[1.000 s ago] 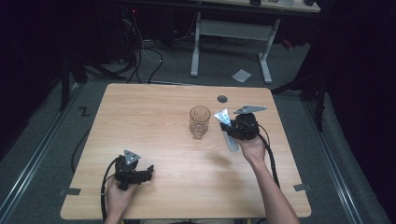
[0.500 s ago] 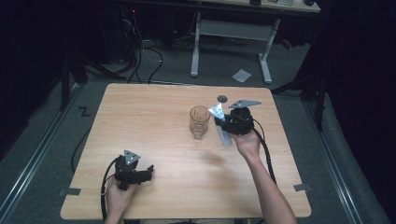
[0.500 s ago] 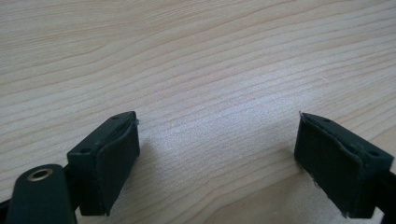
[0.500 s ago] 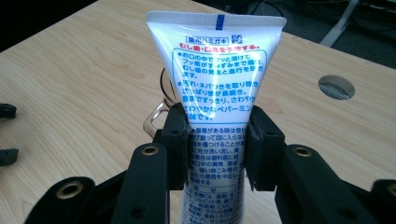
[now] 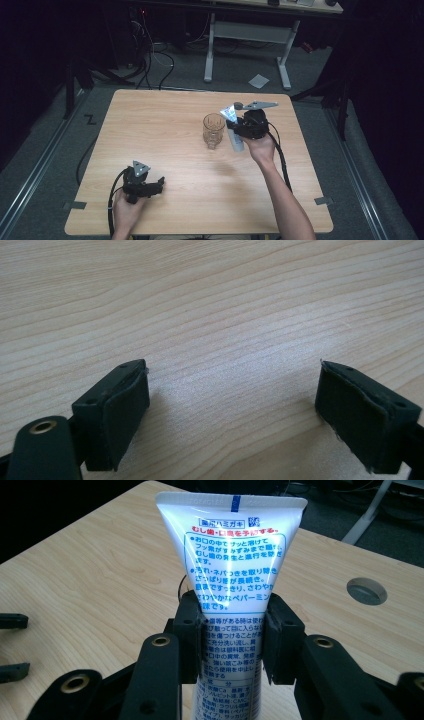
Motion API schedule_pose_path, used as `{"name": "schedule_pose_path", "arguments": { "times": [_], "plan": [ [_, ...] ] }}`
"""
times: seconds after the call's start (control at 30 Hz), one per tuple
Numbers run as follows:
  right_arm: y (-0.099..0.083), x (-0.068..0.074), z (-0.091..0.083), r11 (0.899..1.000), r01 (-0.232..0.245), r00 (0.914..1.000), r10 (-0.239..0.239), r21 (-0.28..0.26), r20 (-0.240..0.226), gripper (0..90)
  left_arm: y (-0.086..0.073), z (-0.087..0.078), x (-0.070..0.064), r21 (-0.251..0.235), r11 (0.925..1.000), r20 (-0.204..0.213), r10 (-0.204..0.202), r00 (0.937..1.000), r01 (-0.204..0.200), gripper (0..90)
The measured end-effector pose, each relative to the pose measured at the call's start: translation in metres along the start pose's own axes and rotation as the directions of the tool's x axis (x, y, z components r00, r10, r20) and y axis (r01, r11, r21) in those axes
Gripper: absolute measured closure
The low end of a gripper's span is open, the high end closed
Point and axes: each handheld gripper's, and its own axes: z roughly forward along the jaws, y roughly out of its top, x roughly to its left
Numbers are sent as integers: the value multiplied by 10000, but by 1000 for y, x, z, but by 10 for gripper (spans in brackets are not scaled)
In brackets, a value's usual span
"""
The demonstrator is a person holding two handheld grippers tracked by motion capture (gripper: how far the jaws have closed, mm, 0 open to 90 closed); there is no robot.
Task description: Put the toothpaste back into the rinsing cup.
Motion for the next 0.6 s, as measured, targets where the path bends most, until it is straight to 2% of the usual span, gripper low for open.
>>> {"name": "schedule_pose_path", "arguments": {
  "times": [0.3,0.6],
  "plan": [
    [14,2,1,9997,67,10000,-66,-231,23,656,0,0,0,-16,10000,6,-20,10000,20,143],
    [24,5,9,9990,60,10000,-57,-441,74,656,0,0,0,-14,10000,8,-15,10000,15,143]
  ]
}}
